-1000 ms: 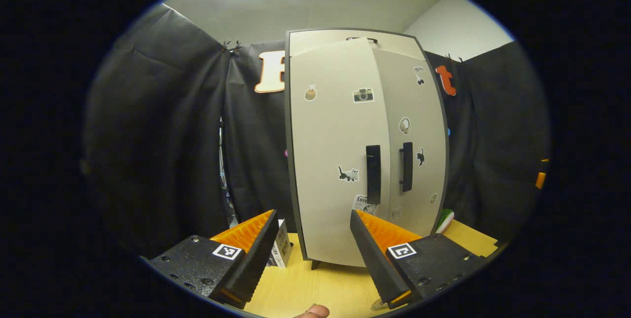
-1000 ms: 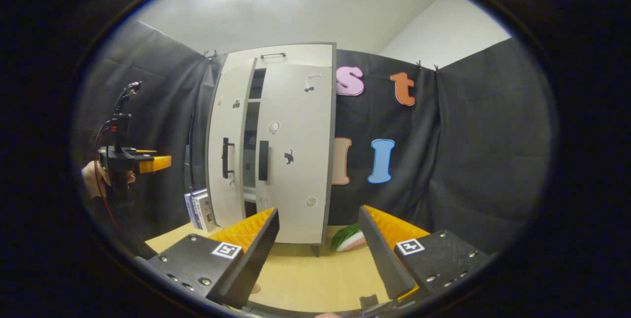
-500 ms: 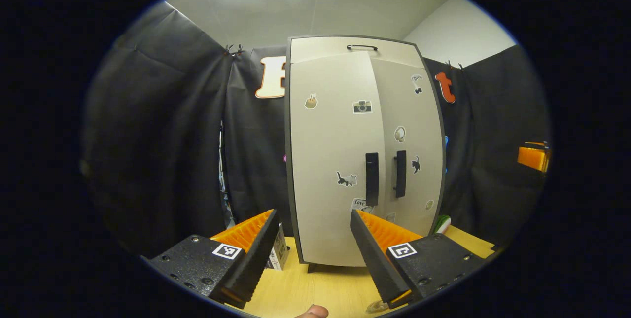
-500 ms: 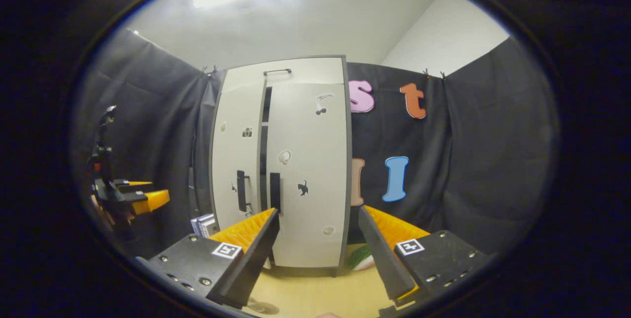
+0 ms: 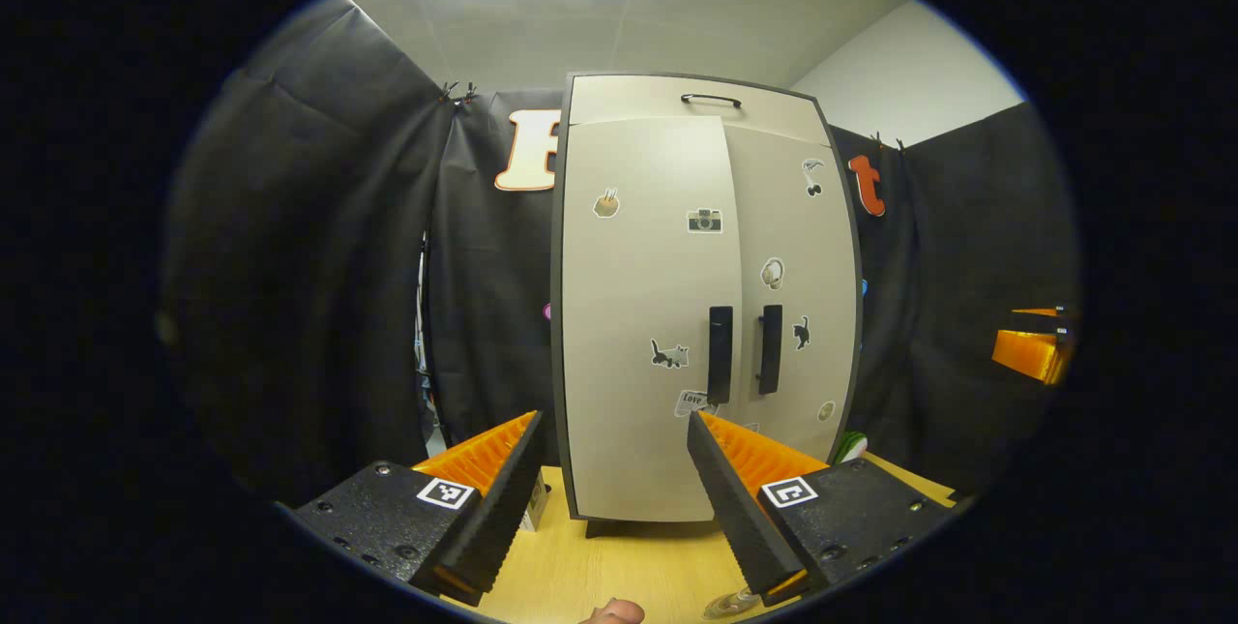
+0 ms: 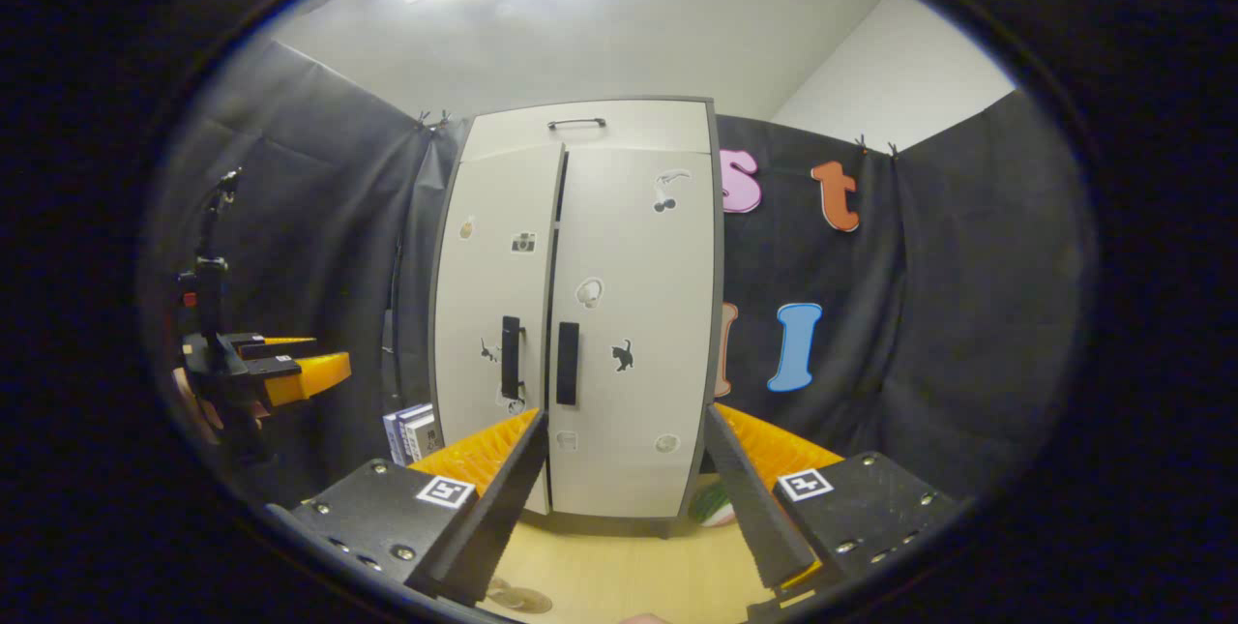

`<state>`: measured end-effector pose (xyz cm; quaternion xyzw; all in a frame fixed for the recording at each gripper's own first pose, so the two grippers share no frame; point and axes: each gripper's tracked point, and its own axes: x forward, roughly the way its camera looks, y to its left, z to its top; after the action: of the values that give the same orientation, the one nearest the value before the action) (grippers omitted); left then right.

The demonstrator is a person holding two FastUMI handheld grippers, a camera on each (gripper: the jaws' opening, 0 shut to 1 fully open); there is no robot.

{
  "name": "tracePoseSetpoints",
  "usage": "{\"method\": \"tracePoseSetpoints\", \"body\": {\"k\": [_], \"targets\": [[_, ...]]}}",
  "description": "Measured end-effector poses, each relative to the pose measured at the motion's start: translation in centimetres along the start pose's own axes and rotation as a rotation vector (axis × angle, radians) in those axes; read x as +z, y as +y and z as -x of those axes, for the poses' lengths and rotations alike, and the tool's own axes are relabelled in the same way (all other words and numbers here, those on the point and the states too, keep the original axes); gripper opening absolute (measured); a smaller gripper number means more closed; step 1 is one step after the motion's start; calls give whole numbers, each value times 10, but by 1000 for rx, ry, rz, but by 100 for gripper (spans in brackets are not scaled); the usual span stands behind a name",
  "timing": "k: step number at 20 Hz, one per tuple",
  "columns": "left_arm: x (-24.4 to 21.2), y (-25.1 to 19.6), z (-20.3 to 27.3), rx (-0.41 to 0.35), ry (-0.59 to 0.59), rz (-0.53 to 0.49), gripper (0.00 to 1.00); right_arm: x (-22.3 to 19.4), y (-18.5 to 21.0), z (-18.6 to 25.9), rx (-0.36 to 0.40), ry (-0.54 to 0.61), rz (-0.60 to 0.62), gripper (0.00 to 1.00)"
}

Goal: Grasp the bottle in the cabinet with the left hand and place it on the coaster, then close the right door with the right hand and the left door with the left hand.

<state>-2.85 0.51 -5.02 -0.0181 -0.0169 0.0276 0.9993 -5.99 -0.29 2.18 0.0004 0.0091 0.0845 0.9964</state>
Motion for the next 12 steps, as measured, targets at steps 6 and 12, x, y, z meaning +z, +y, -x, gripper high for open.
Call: {"method": "tracePoseSetpoints", "body": {"k": [6, 12], "targets": [[3, 2, -1, -20, -12, 6, 92, 9, 11, 3, -32, -11, -2, 98], [0, 4, -12, -60, -19, 26, 93, 5, 21, -1, -65, 9, 17, 98]]}}
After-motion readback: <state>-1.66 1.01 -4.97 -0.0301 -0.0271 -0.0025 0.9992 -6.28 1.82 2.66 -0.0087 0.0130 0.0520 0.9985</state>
